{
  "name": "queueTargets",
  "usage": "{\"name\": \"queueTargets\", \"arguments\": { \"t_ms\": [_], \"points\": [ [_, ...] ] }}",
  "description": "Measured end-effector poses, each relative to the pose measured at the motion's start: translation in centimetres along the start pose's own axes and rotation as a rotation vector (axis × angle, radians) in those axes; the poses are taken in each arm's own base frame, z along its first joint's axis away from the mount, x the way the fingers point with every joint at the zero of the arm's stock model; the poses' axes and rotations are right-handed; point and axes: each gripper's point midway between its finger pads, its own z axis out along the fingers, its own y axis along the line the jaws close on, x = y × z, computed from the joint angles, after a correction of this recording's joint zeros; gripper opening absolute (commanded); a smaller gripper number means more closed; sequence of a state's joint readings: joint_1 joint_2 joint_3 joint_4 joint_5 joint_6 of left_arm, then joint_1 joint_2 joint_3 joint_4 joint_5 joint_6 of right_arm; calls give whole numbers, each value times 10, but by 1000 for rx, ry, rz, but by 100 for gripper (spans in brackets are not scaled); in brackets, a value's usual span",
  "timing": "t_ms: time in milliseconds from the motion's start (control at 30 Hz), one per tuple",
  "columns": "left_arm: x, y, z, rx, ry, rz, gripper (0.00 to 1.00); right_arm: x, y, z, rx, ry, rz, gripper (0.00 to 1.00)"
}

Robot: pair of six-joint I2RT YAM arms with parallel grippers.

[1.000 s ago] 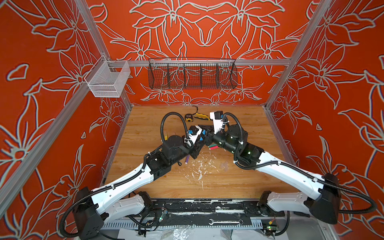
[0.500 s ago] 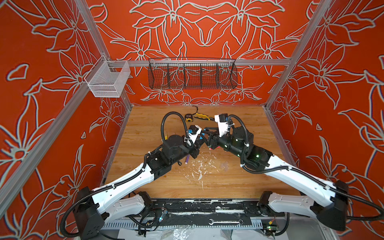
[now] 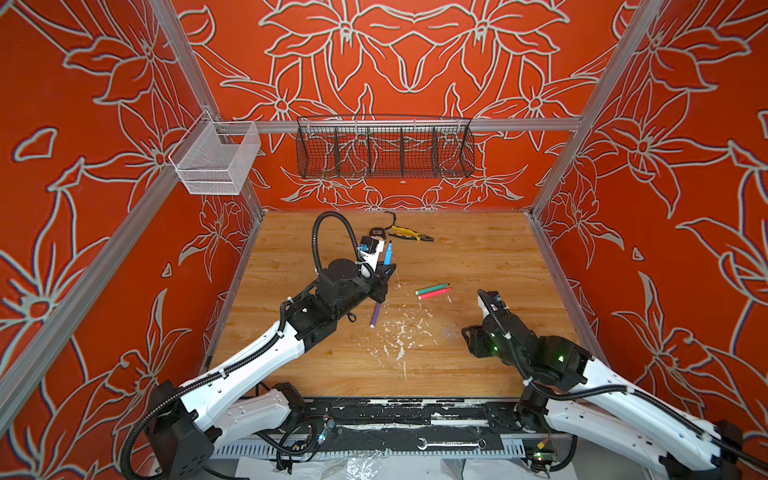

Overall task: Insert the pens into the pen caps
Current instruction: 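Move the right gripper away to the translucent caps on the table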

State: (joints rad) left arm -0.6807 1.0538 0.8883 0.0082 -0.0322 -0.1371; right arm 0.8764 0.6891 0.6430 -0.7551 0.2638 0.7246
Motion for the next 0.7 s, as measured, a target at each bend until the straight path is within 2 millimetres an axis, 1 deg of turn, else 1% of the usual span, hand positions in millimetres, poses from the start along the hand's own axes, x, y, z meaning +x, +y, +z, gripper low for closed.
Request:
{"name": "queueTargets", "arguments": {
  "t_ms": [100, 333, 533, 700],
  "points": [
    [-1, 0, -2, 1, -3, -5, 0, 9, -5, 6, 31, 37, 7, 49],
    [2, 0, -1, -1, 7, -6, 0, 28, -10, 30, 125, 151, -26, 47],
    [9, 2, 5, -7, 32, -5, 0, 32, -6, 44, 143, 183, -42, 48],
    [9, 2, 5, -7, 33, -5, 0, 35, 1, 61, 152, 204, -57, 49]
  ]
}}
